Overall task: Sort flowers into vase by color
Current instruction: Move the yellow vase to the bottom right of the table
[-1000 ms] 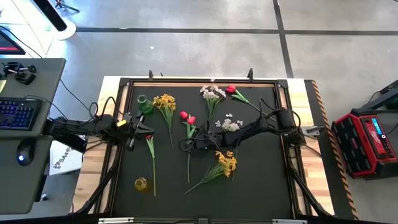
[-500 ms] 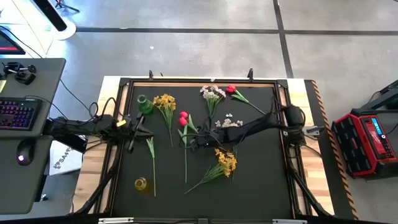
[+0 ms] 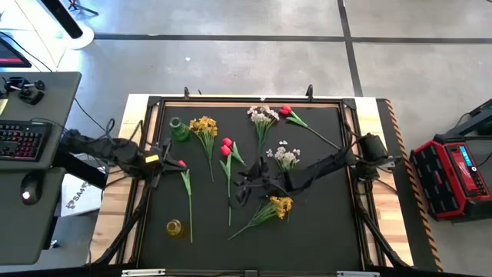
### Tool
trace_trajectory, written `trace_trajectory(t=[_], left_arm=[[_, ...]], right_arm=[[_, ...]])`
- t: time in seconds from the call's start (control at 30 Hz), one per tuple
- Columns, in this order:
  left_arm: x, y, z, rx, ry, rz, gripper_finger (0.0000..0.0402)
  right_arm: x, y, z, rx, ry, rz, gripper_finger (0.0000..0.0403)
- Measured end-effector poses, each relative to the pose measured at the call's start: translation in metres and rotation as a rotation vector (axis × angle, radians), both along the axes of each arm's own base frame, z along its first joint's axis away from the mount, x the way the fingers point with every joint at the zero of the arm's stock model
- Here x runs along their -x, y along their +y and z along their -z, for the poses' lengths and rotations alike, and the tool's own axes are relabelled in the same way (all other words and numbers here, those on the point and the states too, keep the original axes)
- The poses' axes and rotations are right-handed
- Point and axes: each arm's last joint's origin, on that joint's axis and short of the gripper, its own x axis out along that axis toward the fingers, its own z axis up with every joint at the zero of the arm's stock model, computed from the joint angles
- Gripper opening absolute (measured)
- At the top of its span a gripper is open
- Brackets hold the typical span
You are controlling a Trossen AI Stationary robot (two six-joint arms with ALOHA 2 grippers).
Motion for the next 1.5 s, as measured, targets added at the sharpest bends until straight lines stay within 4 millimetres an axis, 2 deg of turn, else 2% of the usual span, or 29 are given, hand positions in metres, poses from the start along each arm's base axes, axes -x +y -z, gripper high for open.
trace_trajectory(t=[0.17, 0.4, 0.53, 0.7, 0.8, 0.97, 1.1, 1.23, 1.4, 1.5], left_arm=[[-0.018, -0.02, -0.01, 0.006, 0.217, 0.033, 0.0], [-0.05, -0.076, -0.014, -0.092, 0.468, 0.158, 0.0], [-0.06, -0.104, -0.029, -0.097, 0.677, 0.088, 0.0], [-0.066, -0.131, -0.055, -0.137, 0.926, -0.022, 0.0], [-0.076, -0.146, -0.056, -0.104, 0.968, -0.023, 0.0], [-0.102, -0.158, -0.046, -0.177, 0.88, -0.003, 0.0005], [-0.109, -0.158, -0.043, -0.148, 0.986, 0.03, 0.0038], [-0.106, -0.16, -0.046, -0.019, 1.103, 0.061, 0.0101], [-0.089, -0.169, -0.047, 0.123, 1.253, 0.035, 0.0186], [-0.069, -0.176, -0.045, 0.167, 1.381, -0.048, 0.0216]], right_arm=[[0.004, 0.011, -0.001, 0.092, 0.013, -0.013, 0.0177], [0.005, 0.014, -0.001, 0.169, 0.035, -0.032, 0.0177], [0.005, 0.014, -0.001, 0.192, 0.046, -0.045, 0.0177], [0.005, 0.015, -0.001, 0.232, 0.064, -0.066, 0.0177], [0.005, 0.016, -0.002, 0.243, 0.06, -0.076, 0.0177], [0.004, 0.017, -0.003, 0.255, 0.051, -0.085, 0.0177], [0.004, 0.017, -0.003, 0.255, 0.051, -0.086, 0.0177], [0.004, 0.017, -0.003, 0.263, 0.055, -0.09, 0.0177], [0.004, 0.018, -0.003, 0.268, 0.058, -0.098, 0.0177], [0.004, 0.018, -0.003, 0.286, 0.065, -0.107, 0.0177]])
